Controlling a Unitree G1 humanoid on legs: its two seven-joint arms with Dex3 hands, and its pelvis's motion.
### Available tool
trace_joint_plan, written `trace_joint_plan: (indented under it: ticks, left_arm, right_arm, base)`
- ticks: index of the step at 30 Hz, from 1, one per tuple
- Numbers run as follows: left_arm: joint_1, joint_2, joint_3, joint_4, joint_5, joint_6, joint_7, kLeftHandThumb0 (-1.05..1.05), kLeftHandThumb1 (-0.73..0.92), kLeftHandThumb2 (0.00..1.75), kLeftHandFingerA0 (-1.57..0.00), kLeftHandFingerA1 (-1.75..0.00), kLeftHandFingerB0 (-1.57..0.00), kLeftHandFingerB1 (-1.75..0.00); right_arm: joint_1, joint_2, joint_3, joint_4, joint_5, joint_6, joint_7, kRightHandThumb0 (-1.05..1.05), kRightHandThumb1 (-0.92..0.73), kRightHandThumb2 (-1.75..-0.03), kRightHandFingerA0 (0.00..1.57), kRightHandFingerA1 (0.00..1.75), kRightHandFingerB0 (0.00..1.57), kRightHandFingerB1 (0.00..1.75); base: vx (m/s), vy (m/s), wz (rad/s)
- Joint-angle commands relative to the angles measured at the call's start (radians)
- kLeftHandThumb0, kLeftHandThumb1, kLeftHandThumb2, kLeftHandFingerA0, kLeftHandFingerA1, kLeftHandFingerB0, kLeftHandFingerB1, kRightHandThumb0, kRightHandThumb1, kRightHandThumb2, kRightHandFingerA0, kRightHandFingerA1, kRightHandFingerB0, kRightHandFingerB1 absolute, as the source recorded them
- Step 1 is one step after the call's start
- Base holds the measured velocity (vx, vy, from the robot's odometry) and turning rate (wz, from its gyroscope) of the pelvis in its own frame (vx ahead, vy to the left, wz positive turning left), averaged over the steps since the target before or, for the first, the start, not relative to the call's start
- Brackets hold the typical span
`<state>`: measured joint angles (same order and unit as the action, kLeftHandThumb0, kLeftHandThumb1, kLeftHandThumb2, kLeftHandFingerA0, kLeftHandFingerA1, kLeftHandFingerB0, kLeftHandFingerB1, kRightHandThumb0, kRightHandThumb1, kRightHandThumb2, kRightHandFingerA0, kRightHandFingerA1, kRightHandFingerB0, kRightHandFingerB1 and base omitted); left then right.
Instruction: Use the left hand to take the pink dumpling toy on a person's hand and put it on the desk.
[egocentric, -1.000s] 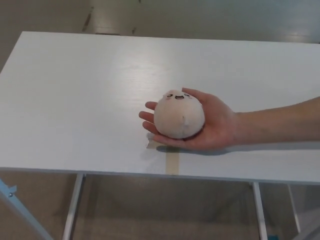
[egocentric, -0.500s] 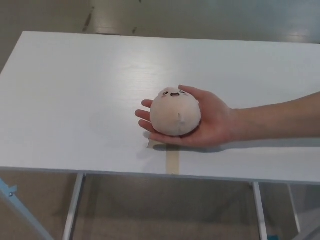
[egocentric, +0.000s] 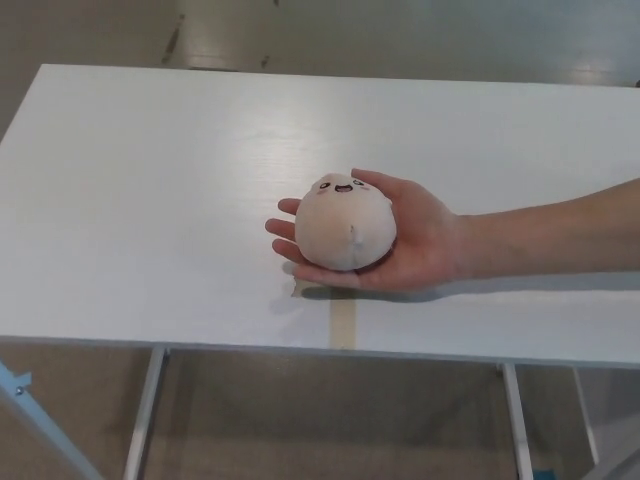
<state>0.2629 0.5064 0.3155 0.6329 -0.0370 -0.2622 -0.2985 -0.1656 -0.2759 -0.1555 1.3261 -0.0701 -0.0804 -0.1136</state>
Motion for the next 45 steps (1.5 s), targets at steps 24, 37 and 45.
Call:
trace_joint_plan:
  ticks: [24,37,45]
  left_arm:
    - [-0.141,0.445,0.439,-1.014,-0.522,0.066,-0.241,-0.28,0.18,0.82,-0.09,-0.52,-0.08,-0.5]
    - [-0.812,0.605,-0.095,-0.892,-0.272,0.331,-0.211,-0.28,0.2,0.83,-0.09,-0.51,-0.08,-0.5]
    - [-1.147,0.429,-0.4,-0.735,-0.053,0.401,-0.272,-0.29,0.19,0.83,-0.09,-0.51,-0.08,-0.5]
  right_arm:
    - [-0.006,-0.026,0.03,0.006,-0.015,0.024,0.025,-0.26,-0.65,-0.59,0.64,0.44,0.51,0.41]
    - [-0.007,-0.031,0.038,0.006,-0.012,0.026,0.037,-0.27,-0.65,-0.59,0.64,0.45,0.5,0.4]
    - [-0.015,-0.027,0.036,0.005,-0.007,0.026,0.042,-0.27,-0.65,-0.59,0.64,0.45,0.5,0.4]
  base:
    - [0.0,0.0,0.01]
    - [0.0,0.0,0.01]
    - [0.0,0.0,0.0]
